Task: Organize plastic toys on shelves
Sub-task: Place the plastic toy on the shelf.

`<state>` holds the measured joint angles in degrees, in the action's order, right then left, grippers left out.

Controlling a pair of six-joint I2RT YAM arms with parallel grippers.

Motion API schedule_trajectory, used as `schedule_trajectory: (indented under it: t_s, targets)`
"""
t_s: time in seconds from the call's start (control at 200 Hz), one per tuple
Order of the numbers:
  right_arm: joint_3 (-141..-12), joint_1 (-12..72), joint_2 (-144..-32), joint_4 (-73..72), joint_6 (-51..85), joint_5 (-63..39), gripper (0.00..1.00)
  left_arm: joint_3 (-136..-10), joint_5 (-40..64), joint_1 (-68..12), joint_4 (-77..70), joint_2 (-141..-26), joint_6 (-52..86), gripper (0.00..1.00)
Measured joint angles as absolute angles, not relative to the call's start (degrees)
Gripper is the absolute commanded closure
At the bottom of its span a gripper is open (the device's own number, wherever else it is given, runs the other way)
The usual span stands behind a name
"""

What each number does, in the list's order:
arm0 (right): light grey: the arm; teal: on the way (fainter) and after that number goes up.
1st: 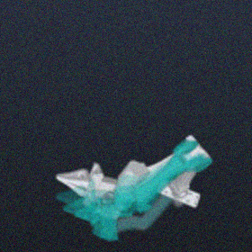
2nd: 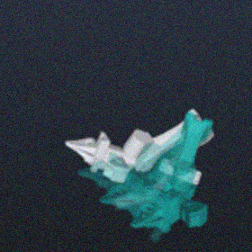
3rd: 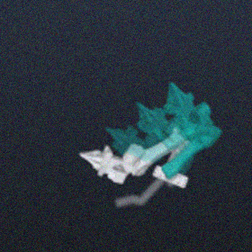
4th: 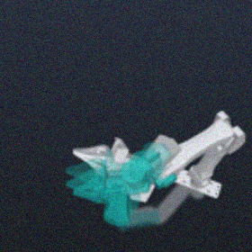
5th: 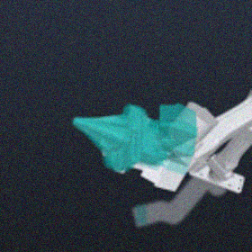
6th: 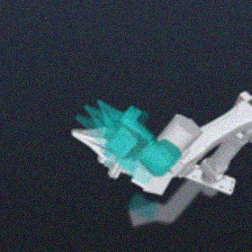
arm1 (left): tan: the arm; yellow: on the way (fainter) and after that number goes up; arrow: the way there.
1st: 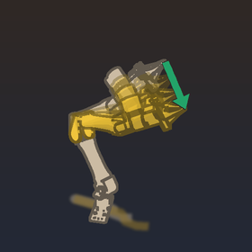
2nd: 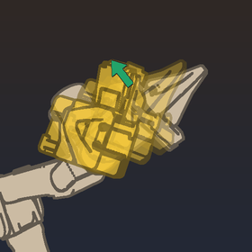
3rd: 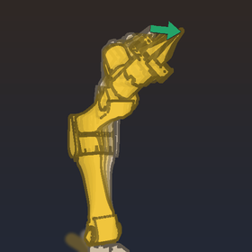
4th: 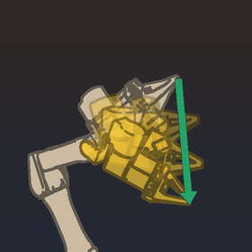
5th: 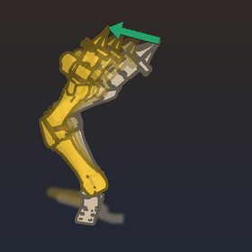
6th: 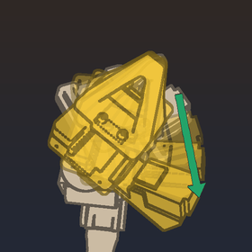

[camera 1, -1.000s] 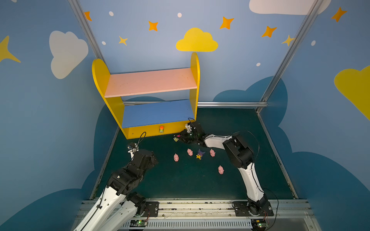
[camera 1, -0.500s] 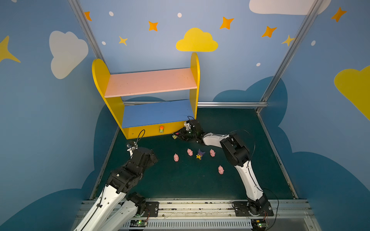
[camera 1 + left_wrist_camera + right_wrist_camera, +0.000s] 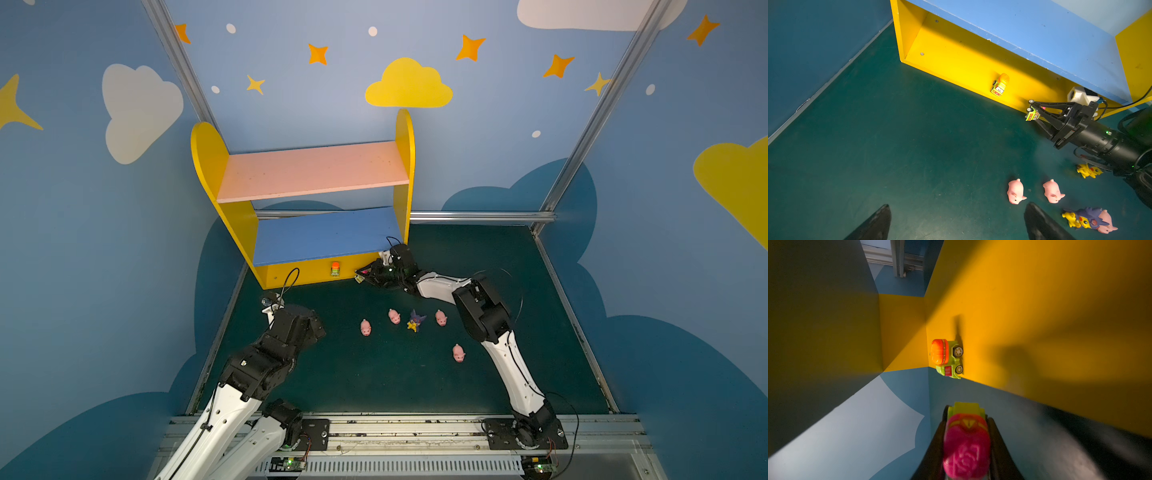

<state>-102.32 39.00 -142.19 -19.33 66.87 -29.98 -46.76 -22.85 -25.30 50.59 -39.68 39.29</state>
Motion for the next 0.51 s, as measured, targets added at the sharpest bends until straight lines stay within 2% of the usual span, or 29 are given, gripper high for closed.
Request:
schedule_trajectory:
  t_s: [0.506]
  targets:
    - [-111.7, 38.2, -147.5, -14.6, 66.2, -30.1, 0.76, -47.0, -21.3, -22.9, 49.9, -41.6, 37.3, 0.0]
